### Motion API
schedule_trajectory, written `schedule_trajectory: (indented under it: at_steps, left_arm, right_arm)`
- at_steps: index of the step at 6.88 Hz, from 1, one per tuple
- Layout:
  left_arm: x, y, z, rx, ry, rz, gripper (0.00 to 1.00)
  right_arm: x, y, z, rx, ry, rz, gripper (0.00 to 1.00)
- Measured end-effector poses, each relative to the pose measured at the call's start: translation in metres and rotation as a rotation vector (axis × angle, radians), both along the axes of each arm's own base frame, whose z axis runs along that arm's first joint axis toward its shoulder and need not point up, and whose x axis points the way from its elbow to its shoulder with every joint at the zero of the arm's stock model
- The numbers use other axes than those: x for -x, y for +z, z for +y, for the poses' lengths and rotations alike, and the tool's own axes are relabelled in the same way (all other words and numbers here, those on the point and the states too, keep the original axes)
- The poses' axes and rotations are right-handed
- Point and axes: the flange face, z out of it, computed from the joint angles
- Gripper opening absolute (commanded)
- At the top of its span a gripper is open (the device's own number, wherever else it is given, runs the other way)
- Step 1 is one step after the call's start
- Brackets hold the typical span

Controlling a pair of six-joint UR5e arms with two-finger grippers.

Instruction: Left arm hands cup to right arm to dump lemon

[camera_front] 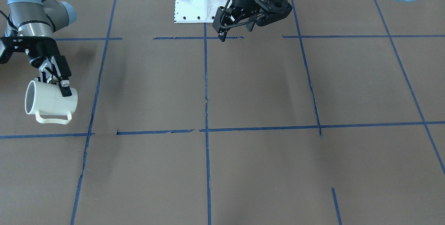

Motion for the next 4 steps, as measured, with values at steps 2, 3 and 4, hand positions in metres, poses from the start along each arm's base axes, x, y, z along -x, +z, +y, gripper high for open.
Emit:
schedule_trajectory:
  at_steps: [2, 3, 4]
  left_arm:
    - [0.002, 0.007, -0.011, -0.014, 0.001, -0.019, 1.0]
    - [0.004, 0.011, -0.02, -0.021, -0.001, -0.03, 1.0]
    - [0.006, 0.014, -0.029, -0.022, -0.007, -0.041, 1.0]
  right_arm:
    - [0.07, -0.056, -0.013, -0.049, 0.017, 0.239, 0.0]
    - [0.113, -0.093, -0.006, -0.07, 0.028, 0.316, 0.0]
    - [0.15, -0.128, 0.004, -0.08, 0.033, 0.375, 0.01]
